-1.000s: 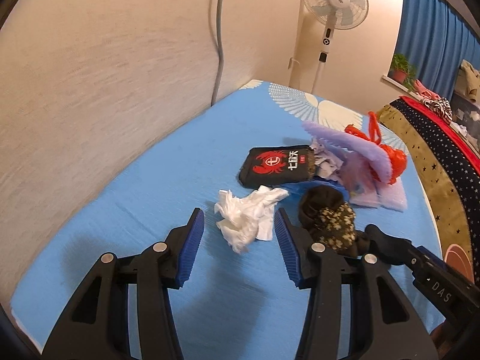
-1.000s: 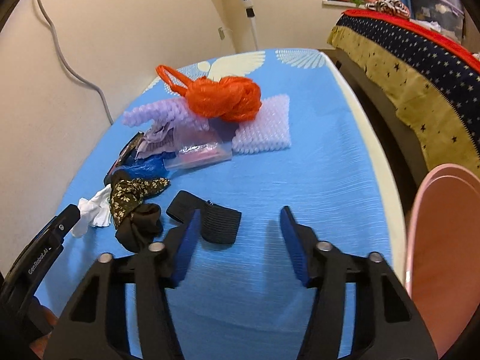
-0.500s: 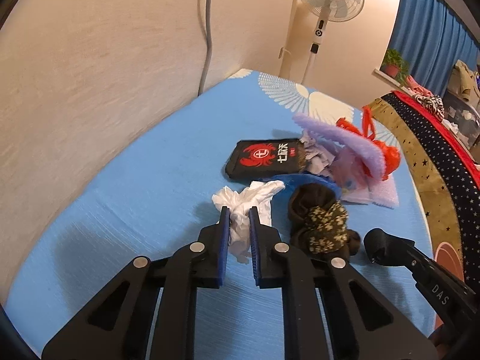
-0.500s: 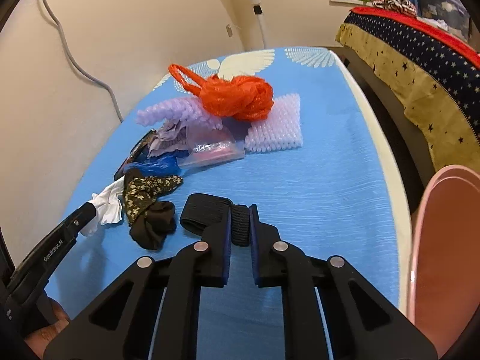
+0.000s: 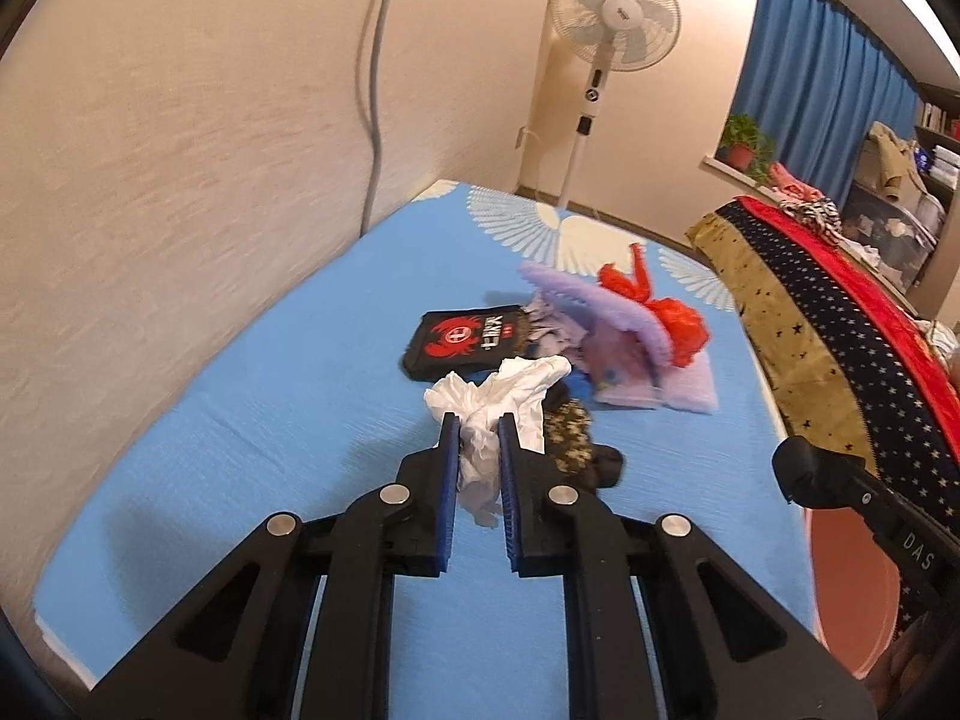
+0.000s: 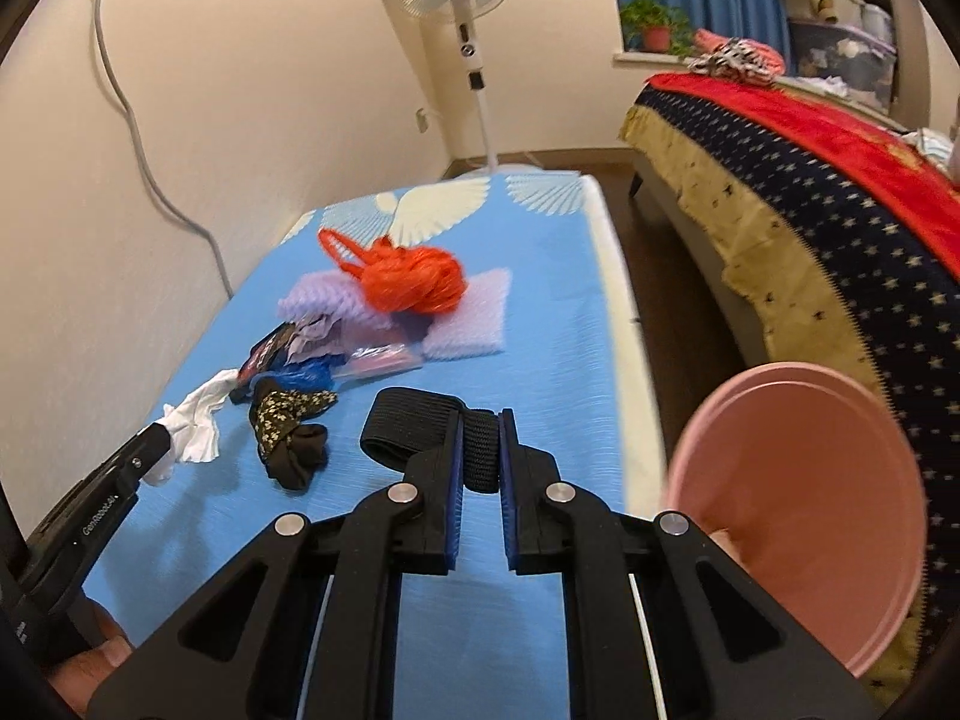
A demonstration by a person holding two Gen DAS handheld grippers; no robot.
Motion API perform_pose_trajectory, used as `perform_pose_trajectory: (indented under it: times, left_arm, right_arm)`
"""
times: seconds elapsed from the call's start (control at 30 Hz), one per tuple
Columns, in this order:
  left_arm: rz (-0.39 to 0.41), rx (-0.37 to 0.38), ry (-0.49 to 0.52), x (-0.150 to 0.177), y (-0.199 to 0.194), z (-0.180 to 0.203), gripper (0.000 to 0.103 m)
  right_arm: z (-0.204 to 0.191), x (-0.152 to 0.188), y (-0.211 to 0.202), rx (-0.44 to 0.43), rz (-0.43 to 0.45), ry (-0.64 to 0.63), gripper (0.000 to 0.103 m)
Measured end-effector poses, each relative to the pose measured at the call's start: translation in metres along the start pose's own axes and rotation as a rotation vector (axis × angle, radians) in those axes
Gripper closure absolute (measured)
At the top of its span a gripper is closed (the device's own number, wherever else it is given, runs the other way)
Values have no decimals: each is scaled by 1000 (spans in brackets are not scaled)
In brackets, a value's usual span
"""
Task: Collect trash
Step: 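Carry tissue and black strap over the pink bin and open both tools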
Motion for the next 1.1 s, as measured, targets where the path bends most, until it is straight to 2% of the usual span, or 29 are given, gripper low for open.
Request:
perform_pose_trajectory:
  times: [0.3,0.67,1.1]
  left_arm:
    - [24,76,72,6,-29,31,90]
    - [15,186,154,17,-49,68,90]
    - [5,252,222,31,-48,104,90]
  right_arm:
    - [34,0,-50,62,65,28,92]
    - [73,8,-92,157,117,69,92]
    - [116,15,-107,250,151,139,92]
Point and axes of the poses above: each gripper's, at about its wrist camera, not at the fingertips, and y roughly the way its jaws point, z to its right, x to its underside, the point moved 7 cm from there along y, roughly the way its jaws point, and after that the axes turned 7 degrees about -z, right-handed, at the moved point
